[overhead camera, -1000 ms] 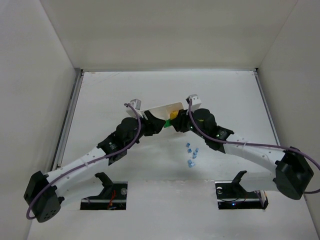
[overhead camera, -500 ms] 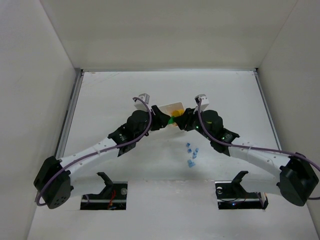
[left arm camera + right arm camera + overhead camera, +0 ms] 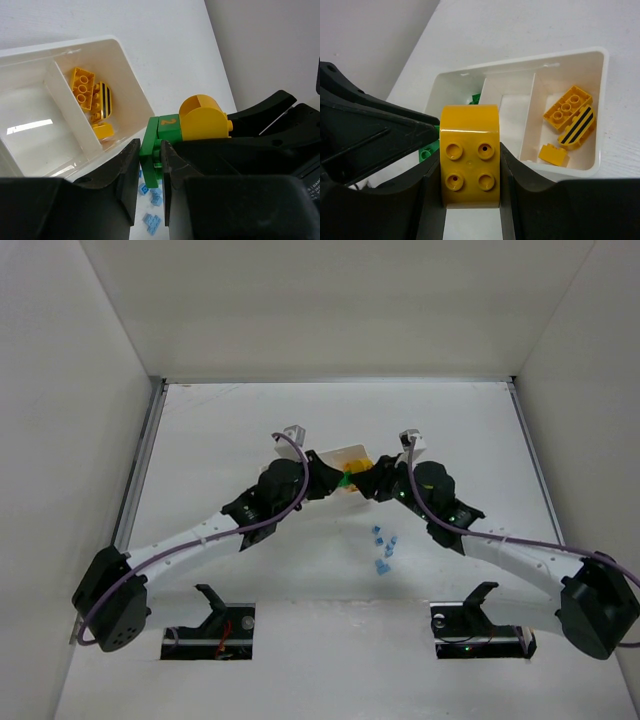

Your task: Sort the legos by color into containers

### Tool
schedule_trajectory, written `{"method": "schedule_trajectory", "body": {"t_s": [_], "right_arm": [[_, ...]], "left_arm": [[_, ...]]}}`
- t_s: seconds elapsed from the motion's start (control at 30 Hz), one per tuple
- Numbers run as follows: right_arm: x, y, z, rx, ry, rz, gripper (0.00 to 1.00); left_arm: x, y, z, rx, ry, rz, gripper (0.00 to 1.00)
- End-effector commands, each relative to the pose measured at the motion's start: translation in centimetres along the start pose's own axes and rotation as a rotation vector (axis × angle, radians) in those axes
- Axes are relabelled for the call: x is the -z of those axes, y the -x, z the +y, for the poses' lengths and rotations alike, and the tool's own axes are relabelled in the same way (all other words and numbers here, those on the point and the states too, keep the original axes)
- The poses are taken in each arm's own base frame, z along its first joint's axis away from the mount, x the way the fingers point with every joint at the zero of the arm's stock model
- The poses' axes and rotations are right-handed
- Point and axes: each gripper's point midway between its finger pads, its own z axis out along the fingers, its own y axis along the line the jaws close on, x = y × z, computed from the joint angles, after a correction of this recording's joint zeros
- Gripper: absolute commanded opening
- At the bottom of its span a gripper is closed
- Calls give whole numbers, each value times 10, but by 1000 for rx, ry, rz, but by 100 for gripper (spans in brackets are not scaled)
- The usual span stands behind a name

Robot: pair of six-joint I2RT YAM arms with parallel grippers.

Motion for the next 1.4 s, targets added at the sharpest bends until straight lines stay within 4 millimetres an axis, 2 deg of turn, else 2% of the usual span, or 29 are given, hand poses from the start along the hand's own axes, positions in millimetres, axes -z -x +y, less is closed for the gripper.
{"method": "schedule_trajectory", "body": {"t_s": [0.0, 0.33, 0.67, 0.73, 0.93, 1.07, 1.13, 1.27, 1.37], "right_arm": [[8, 31, 12, -51, 81, -103, 26], [4, 29, 11, -86, 111, -93, 26], [-1, 24, 9, -82, 100, -78, 27], [-1, 23, 9, -81, 100, -76, 27], [-5, 17, 13, -81, 109, -55, 27], [-6, 13, 25, -91, 156, -45, 27], [-5, 13, 33, -107, 190, -40, 28], [-6, 9, 46, -168, 264, -22, 30], [-8, 10, 51, -240, 307, -11, 30]], "left_arm": [[9, 32, 7, -1, 26, -96, 10], [37, 51, 77, 5, 216, -154, 10], [42, 45, 119, -48, 367, -142, 13], [42, 43, 123, -58, 385, -143, 17], [36, 46, 116, -63, 360, -153, 41], [38, 57, 100, -45, 320, -183, 44], [38, 59, 86, -14, 278, -198, 46], [36, 53, 54, 79, 172, -190, 50], [35, 47, 38, 196, 105, -184, 55]]}}
